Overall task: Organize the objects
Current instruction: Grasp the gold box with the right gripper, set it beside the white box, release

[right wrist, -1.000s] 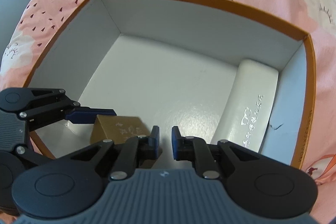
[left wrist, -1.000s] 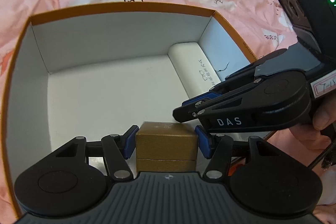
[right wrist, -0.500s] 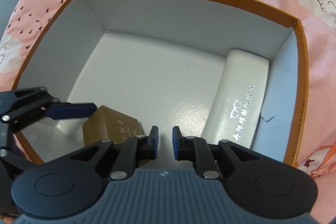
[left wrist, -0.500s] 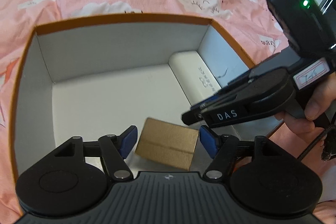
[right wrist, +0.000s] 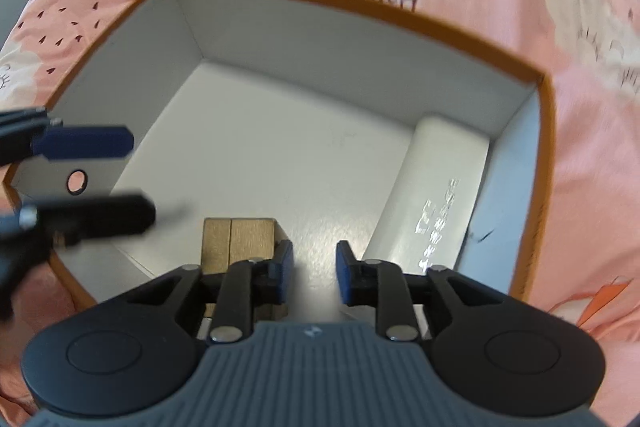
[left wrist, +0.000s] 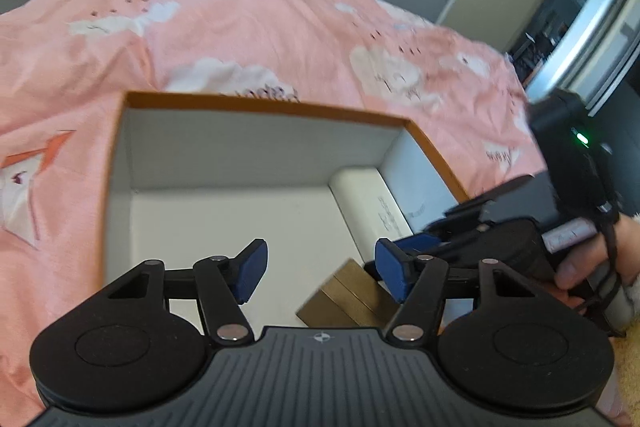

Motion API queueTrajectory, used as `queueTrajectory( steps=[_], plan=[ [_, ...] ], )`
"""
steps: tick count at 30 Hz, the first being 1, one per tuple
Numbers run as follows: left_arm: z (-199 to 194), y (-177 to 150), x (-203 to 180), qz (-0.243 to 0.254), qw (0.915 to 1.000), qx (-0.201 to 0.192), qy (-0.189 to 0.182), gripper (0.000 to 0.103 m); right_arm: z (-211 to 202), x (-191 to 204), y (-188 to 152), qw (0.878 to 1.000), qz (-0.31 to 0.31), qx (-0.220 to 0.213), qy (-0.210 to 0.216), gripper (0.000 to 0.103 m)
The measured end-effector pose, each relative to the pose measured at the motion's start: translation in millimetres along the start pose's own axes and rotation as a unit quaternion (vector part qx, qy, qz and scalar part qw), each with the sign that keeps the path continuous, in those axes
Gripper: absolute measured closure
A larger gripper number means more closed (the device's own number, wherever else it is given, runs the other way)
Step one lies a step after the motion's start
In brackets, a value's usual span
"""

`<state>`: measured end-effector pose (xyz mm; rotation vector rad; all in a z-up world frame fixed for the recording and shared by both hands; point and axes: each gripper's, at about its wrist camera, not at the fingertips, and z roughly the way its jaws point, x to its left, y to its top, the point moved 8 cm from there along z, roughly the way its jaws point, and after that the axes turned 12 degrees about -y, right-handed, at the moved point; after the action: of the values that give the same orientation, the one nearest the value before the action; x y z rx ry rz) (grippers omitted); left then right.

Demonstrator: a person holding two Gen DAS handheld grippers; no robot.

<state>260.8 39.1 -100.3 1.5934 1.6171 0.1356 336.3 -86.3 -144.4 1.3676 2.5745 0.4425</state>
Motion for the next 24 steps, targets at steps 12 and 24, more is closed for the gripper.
queueTrajectory(
  steps=[12, 24],
  plan=[
    [-12.1, 1.5, 10.4, -0.016, 0.9996, -0.025, 0.002, 0.038, -12.3, 41.0, 15.5, 0.998, -0.053, -0.012, 0.015, 0.035],
    [-8.3, -6.6, 8.4, -0.016, 0.9995, -0.024, 0.008, 0.040, 2.8, 60.1, 16.0, 0.985, -0.169, 0.025, 0.014, 0.057]
  ],
)
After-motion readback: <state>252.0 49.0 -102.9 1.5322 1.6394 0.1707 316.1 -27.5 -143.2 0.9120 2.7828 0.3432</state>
